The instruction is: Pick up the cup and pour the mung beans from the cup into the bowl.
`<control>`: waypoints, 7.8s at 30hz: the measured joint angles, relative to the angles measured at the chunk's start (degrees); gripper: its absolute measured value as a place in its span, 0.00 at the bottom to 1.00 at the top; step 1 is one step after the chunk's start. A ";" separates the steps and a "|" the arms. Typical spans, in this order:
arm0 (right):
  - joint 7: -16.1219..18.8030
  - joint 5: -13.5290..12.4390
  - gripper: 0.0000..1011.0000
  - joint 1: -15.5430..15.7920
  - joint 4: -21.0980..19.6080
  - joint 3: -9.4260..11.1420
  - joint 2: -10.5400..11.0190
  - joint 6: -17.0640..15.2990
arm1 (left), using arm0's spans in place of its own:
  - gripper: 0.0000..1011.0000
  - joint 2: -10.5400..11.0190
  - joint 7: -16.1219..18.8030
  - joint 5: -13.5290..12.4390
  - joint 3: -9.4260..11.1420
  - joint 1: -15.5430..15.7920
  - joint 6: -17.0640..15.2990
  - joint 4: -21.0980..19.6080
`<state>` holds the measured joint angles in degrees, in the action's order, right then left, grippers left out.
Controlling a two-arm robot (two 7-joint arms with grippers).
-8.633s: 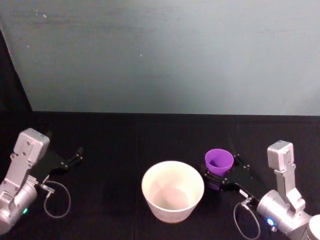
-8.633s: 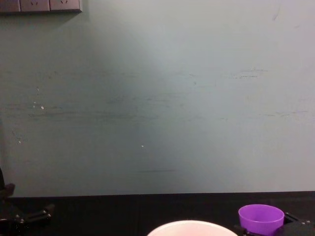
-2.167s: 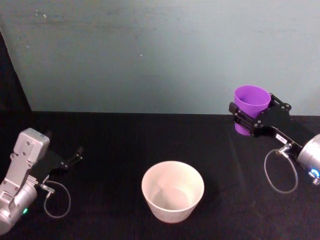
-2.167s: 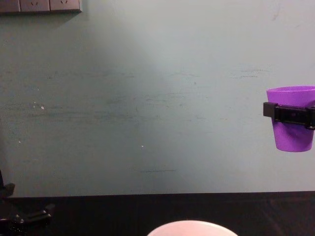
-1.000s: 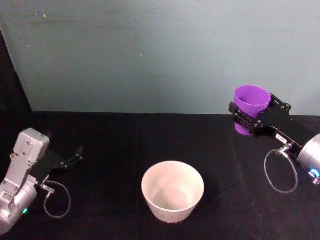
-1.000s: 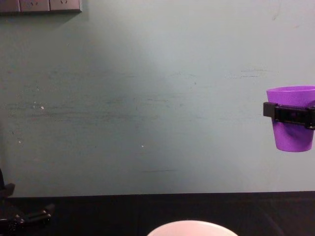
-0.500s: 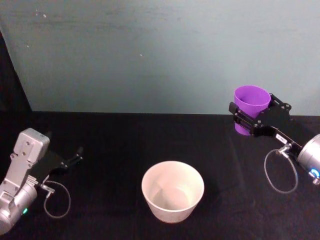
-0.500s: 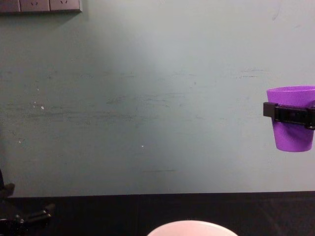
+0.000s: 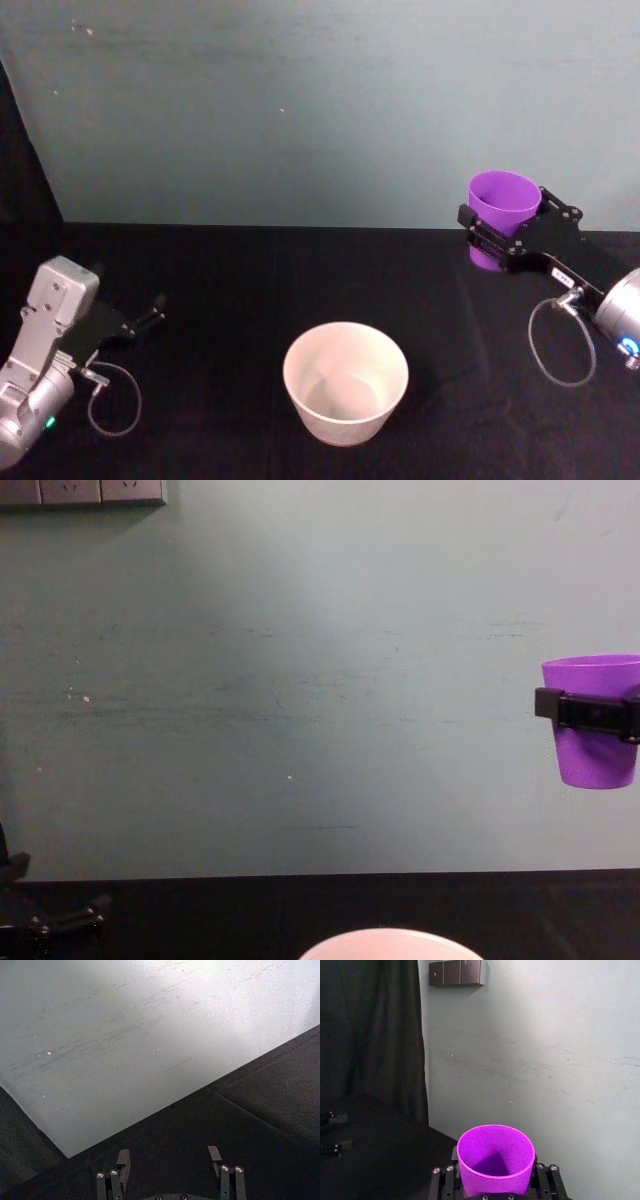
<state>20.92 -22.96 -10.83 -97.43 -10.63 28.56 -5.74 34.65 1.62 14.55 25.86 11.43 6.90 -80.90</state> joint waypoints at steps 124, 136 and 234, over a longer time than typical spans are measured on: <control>-5.64 98.55 0.73 -14.67 3.32 -37.59 6.27 0.69 | 0.99 0.00 0.00 0.00 0.00 0.00 0.00 0.00; -5.37 102.83 0.73 -15.33 2.48 -39.08 7.09 0.22 | 0.99 0.00 0.00 0.00 0.00 0.00 0.00 0.00; 29.29 -10.77 0.73 -5.70 36.53 -3.76 -4.42 23.80 | 0.99 0.00 0.00 0.00 0.00 0.00 0.00 0.00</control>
<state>50.21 -33.74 -16.53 -60.89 -14.39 24.14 18.05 34.65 1.62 14.55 25.86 11.43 6.91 -80.90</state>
